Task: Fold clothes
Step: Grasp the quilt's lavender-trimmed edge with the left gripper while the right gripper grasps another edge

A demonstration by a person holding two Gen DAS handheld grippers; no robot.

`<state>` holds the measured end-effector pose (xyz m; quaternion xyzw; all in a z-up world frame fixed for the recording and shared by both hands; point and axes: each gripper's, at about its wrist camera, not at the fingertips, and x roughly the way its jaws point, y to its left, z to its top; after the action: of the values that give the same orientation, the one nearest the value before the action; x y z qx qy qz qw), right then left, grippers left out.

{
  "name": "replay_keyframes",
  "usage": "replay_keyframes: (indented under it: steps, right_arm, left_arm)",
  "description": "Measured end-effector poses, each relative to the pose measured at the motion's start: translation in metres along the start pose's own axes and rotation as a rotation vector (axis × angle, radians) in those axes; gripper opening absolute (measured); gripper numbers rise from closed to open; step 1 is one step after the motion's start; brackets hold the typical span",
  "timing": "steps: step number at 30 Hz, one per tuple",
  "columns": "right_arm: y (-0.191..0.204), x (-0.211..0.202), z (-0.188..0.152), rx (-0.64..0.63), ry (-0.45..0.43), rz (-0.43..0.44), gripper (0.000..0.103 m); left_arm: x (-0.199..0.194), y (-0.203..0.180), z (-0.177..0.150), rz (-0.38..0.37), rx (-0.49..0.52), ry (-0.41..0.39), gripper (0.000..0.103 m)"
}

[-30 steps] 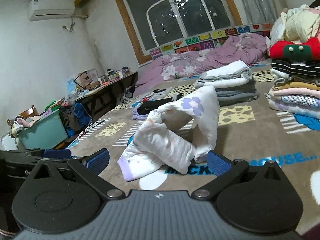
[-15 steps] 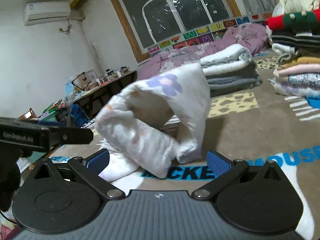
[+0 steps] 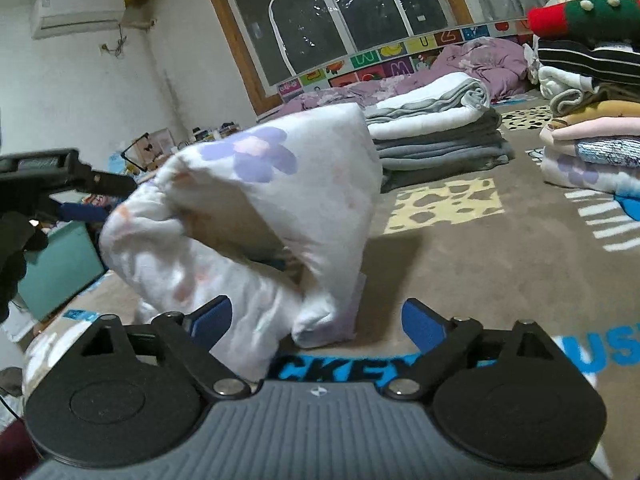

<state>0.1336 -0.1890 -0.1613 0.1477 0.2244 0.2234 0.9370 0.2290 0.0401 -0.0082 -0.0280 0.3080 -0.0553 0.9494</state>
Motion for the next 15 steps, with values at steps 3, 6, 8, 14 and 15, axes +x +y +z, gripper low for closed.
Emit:
replay_keyframes:
  steps: [3, 6, 8, 14, 15]
  right_arm:
    - [-0.005, 0.006, 0.002, 0.011, -0.004, -0.006, 0.087]
    - [-0.011, 0.011, 0.003, 0.037, -0.011, -0.032, 0.087]
    - [-0.015, 0.017, 0.003, 0.046, -0.009, -0.036, 0.087]
    - [-0.021, 0.04, 0.0, 0.028, 0.037, -0.024, 0.068]
    - [-0.022, 0.043, -0.001, 0.029, 0.044, -0.024, 0.064]
  left_arm:
    - [0.026, 0.021, 0.011, -0.043, -0.048, 0.052, 0.102]
    - [0.054, 0.043, 0.017, -0.066, -0.111, 0.11, 0.102]
    - [0.074, 0.055, 0.018, -0.071, -0.136, 0.147, 0.101]
    - [0.134, 0.086, 0.018, -0.158, -0.18, 0.267, 0.099]
    - [0.142, 0.09, 0.019, -0.176, -0.174, 0.28, 0.099]
